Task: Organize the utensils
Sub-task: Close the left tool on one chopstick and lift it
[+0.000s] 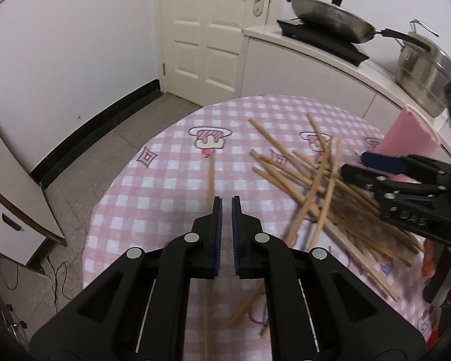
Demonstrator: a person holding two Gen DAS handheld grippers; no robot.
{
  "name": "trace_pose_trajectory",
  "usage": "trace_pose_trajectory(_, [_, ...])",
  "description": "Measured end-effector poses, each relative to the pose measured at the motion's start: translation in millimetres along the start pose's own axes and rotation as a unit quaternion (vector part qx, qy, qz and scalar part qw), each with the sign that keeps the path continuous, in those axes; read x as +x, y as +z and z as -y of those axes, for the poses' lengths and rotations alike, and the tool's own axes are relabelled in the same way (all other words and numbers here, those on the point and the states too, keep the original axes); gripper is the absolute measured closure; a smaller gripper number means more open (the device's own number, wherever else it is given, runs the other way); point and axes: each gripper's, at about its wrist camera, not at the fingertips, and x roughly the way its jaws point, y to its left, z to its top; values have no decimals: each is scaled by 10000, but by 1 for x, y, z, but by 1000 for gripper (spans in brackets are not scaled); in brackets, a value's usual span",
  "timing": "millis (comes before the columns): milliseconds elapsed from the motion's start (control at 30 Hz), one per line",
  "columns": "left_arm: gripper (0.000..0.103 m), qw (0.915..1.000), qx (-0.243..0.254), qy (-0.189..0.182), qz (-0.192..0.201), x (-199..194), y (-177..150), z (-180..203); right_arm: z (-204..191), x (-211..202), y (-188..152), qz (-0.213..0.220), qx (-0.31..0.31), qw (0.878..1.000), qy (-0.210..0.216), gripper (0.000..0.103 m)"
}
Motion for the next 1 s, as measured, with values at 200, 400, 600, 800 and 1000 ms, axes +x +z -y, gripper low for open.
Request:
trace_pose_trajectory(200, [96, 9999, 5, 92, -66, 6, 1, 1, 13, 13, 4, -53, 484, 9986, 199, 60])
trace_pose_trajectory(400, [96, 9992, -301, 46, -254, 15, 4, -17, 19, 24, 11, -115, 715, 9965, 407, 71])
trace_pose_trajectory(600, [96, 9980, -426, 2, -466, 27, 3, -28, 22, 25, 13, -31, 762, 9955, 554, 88])
trace_pose_trajectory(800, [96, 9966, -519, -9, -639, 41, 5, -34, 21, 22, 17, 75, 672, 9960, 590, 98])
trace_pose_trajectory(1000, [95, 9962, -411, 151, -756, 55, 15, -30, 23, 22, 21, 115, 639, 9959, 628, 100])
